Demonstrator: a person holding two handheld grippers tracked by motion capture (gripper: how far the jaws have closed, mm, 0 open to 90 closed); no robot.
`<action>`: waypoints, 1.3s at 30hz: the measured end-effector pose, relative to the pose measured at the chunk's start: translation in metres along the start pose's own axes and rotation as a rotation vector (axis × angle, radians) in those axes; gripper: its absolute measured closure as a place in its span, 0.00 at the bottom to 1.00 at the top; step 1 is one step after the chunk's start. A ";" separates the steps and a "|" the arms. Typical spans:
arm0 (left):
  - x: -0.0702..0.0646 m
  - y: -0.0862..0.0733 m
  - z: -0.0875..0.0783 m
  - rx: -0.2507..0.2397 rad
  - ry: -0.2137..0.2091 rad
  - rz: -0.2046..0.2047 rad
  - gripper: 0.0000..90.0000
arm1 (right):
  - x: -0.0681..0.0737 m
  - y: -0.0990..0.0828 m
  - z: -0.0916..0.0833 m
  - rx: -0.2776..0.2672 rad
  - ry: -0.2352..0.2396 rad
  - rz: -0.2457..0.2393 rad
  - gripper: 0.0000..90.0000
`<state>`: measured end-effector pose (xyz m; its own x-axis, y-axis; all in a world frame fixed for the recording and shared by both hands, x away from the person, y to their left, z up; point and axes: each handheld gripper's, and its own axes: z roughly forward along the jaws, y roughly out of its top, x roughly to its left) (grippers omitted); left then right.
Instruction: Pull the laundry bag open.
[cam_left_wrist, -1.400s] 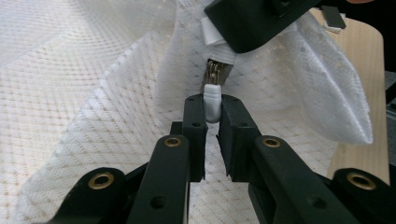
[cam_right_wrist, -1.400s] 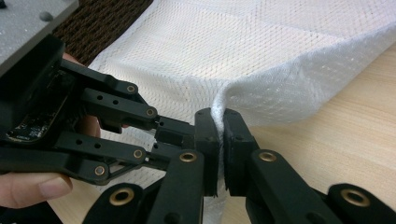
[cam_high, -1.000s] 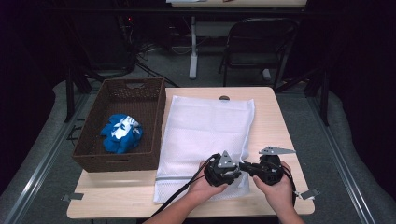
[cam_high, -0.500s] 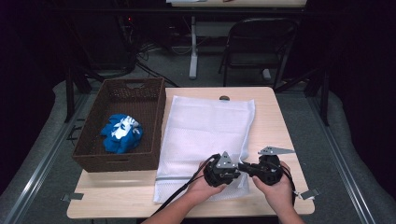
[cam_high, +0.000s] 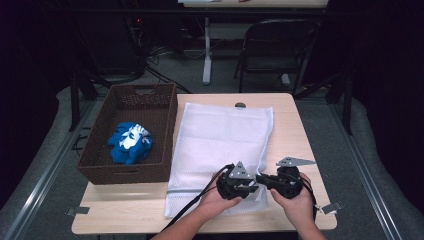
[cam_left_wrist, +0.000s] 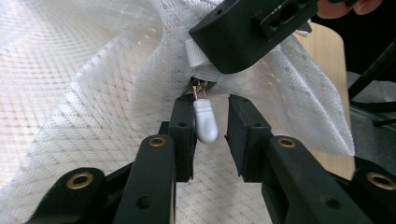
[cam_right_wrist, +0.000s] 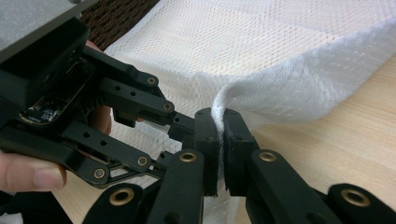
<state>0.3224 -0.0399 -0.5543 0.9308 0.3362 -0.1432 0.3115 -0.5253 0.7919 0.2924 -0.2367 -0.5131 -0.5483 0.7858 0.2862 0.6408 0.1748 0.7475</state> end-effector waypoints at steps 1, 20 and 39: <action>0.001 0.000 0.000 0.006 0.004 0.002 0.80 | 0.000 0.000 0.000 -0.003 0.000 -0.002 0.96; 0.000 -0.001 0.002 0.017 0.054 0.002 0.92 | 0.001 0.000 0.000 -0.002 -0.006 -0.002 0.96; 0.000 0.006 0.007 0.008 0.047 -0.004 0.92 | -0.003 0.001 -0.008 -0.024 -0.033 0.022 0.96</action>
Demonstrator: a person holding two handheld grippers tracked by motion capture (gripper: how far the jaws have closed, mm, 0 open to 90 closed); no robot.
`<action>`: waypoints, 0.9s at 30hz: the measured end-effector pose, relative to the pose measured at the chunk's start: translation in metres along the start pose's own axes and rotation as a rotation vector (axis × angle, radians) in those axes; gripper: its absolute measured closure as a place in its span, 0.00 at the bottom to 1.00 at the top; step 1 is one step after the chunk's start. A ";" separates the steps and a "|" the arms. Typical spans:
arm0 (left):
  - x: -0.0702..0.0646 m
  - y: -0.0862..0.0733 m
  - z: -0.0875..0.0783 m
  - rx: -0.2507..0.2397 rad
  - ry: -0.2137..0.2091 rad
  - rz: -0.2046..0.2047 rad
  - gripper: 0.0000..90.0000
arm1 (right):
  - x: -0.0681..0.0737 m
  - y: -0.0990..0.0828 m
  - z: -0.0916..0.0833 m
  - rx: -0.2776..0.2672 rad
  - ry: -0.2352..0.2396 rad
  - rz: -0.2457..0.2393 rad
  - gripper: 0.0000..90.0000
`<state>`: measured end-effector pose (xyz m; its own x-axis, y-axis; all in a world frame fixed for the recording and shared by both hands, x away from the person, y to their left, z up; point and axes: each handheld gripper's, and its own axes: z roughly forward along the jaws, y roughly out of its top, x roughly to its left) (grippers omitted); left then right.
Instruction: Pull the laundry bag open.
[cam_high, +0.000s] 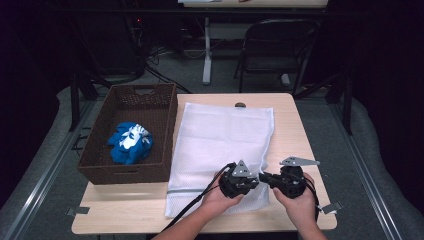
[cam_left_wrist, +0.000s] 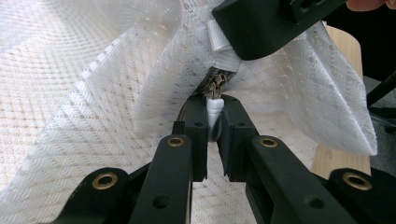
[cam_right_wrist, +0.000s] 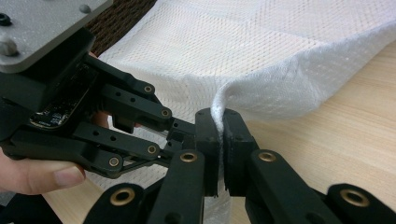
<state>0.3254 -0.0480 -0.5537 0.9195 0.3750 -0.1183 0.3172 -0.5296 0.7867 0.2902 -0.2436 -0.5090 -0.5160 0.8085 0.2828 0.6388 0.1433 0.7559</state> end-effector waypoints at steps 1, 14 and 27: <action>0.000 0.000 0.000 -0.002 0.000 -0.004 0.93 | -0.001 0.000 0.000 -0.004 0.001 0.004 0.96; 0.005 0.001 0.006 0.030 -0.003 -0.022 0.93 | -0.010 0.001 -0.010 -0.034 -0.005 0.045 0.97; 0.006 0.000 0.007 0.050 0.012 -0.023 0.93 | -0.016 0.002 -0.015 -0.041 -0.008 0.063 0.97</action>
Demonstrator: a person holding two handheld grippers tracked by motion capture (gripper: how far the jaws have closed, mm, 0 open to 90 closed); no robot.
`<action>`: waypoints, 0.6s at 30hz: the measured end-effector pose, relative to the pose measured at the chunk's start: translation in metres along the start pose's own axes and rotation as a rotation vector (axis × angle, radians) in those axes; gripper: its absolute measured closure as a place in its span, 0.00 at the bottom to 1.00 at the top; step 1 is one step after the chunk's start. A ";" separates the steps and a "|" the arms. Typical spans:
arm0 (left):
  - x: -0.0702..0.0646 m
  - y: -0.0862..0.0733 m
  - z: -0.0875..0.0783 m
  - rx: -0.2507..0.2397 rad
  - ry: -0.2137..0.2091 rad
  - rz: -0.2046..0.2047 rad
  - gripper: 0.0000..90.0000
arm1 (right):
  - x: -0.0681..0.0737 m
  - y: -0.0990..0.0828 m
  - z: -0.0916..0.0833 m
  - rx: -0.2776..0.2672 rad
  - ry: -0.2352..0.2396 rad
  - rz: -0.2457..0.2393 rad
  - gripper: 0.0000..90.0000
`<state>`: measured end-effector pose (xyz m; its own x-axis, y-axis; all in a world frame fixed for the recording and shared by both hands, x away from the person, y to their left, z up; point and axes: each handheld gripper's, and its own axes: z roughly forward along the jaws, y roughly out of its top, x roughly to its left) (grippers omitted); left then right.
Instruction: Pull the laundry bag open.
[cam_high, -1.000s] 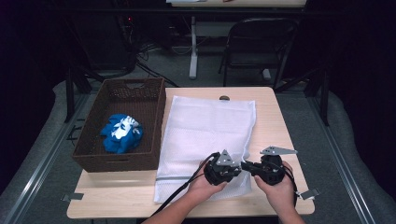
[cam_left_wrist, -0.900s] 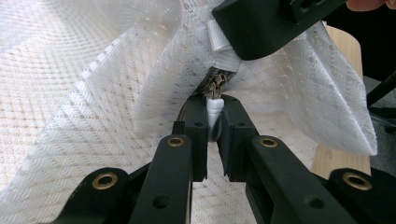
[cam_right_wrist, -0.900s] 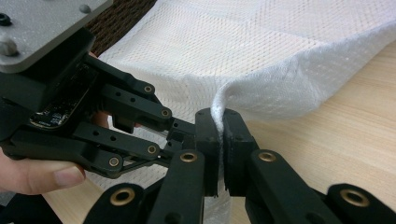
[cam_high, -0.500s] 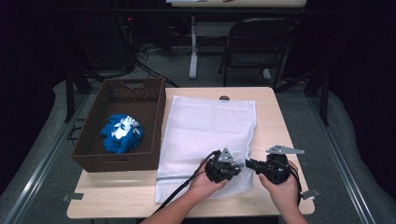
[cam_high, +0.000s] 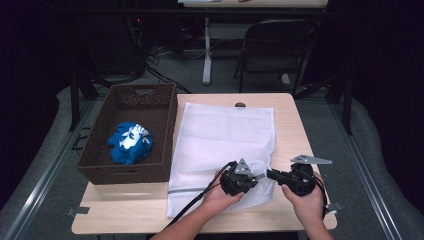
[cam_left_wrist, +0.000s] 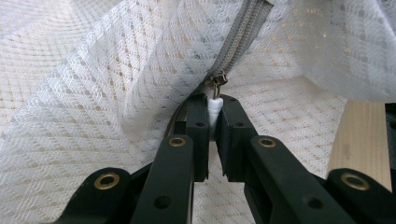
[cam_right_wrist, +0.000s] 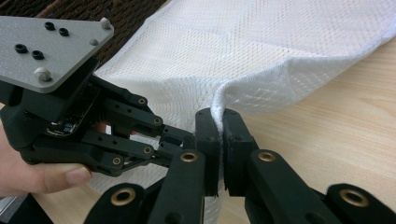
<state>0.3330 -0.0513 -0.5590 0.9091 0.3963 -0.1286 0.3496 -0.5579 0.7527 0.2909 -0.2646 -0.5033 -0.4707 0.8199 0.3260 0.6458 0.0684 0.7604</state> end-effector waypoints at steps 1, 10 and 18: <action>0.000 0.000 0.000 0.001 -0.001 -0.003 0.94 | 0.000 0.000 0.000 -0.001 -0.003 -0.001 0.97; 0.003 -0.003 0.000 0.006 0.012 -0.008 0.94 | -0.004 0.001 -0.003 -0.011 -0.009 0.006 0.97; 0.004 -0.004 0.000 0.008 0.019 -0.013 0.94 | -0.006 0.001 -0.003 -0.004 -0.007 0.008 0.96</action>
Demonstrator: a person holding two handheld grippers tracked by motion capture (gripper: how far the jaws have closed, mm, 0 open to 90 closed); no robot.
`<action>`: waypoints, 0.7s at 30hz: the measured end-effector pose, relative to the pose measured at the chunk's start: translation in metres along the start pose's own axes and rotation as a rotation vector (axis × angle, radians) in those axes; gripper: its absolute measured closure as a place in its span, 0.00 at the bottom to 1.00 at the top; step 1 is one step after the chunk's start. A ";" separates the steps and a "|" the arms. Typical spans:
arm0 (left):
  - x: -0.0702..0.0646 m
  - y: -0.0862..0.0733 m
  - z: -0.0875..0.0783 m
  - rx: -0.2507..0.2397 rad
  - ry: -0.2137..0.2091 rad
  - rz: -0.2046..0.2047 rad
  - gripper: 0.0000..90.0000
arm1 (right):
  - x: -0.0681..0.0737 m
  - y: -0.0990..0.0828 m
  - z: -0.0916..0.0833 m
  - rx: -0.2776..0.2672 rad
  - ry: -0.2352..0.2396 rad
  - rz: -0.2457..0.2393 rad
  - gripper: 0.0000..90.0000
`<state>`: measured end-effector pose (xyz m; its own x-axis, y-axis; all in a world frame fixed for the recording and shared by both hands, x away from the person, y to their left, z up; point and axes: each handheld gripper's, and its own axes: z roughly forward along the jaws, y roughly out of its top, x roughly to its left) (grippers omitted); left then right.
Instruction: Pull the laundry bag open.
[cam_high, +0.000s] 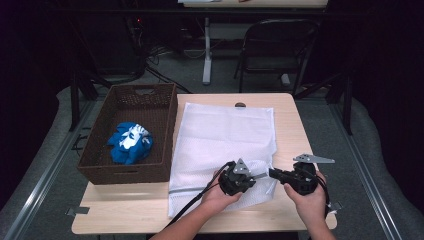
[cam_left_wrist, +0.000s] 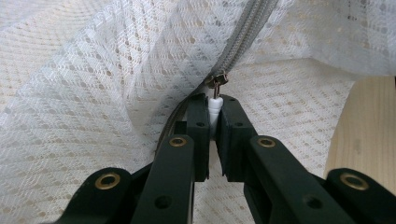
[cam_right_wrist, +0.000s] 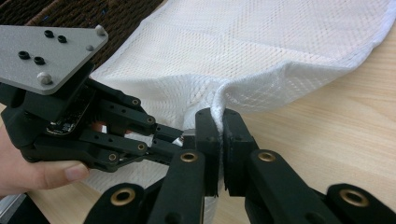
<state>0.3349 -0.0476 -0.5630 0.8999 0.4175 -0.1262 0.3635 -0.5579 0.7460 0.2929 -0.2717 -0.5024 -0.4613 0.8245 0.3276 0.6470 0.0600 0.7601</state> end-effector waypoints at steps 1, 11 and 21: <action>0.001 0.000 -0.001 0.005 -0.001 0.002 0.94 | 0.000 0.000 0.000 -0.001 -0.005 0.003 0.96; 0.003 -0.002 -0.003 0.012 0.010 -0.003 0.94 | -0.010 0.001 -0.006 -0.009 -0.024 0.023 0.96; 0.006 -0.007 -0.005 0.019 0.021 -0.020 0.95 | -0.023 0.000 -0.015 -0.026 -0.054 0.050 0.96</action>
<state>0.3371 -0.0377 -0.5658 0.8872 0.4435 -0.1269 0.3859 -0.5627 0.7311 0.2941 -0.2990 -0.5010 -0.3949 0.8551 0.3359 0.6520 0.0033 0.7582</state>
